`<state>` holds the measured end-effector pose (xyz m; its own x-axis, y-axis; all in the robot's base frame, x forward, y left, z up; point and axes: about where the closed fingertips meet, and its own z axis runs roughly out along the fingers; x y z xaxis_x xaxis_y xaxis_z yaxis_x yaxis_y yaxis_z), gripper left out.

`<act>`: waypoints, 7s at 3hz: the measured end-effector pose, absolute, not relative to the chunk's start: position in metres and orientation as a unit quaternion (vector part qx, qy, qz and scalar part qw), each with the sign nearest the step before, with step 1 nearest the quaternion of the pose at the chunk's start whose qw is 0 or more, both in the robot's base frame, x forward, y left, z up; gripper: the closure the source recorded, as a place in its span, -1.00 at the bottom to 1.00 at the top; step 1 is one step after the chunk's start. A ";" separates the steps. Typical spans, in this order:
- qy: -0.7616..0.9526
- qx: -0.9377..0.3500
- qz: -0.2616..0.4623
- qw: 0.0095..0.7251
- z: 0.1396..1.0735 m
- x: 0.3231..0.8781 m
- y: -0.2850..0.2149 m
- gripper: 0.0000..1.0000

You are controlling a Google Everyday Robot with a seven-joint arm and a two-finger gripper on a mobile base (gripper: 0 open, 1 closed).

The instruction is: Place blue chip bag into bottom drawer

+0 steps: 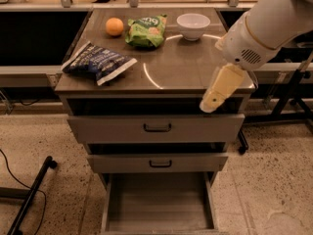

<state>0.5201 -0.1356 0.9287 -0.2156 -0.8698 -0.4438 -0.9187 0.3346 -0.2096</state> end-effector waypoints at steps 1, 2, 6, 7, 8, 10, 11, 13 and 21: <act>0.774 -0.551 0.082 0.301 0.926 0.548 -0.095 -1.00; 0.771 -0.546 0.079 0.318 0.930 0.556 -0.091 -1.00; 0.748 -0.575 0.108 0.314 0.900 0.640 0.048 -1.00; 0.761 -0.565 0.098 0.304 0.887 0.658 0.079 -1.00; 0.782 -0.545 0.090 0.288 0.878 0.674 0.102 -1.00; 0.809 -0.524 0.093 0.249 0.868 0.683 0.139 -1.00; 0.815 -0.523 0.087 0.232 0.864 0.684 0.153 -1.00; 0.820 -0.525 0.074 0.218 0.850 0.685 0.165 -0.18; 0.639 -0.663 0.236 0.309 0.845 0.545 0.083 1.00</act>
Offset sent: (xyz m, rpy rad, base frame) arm 0.0262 0.0384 -0.0031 0.1160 -0.0412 -0.0191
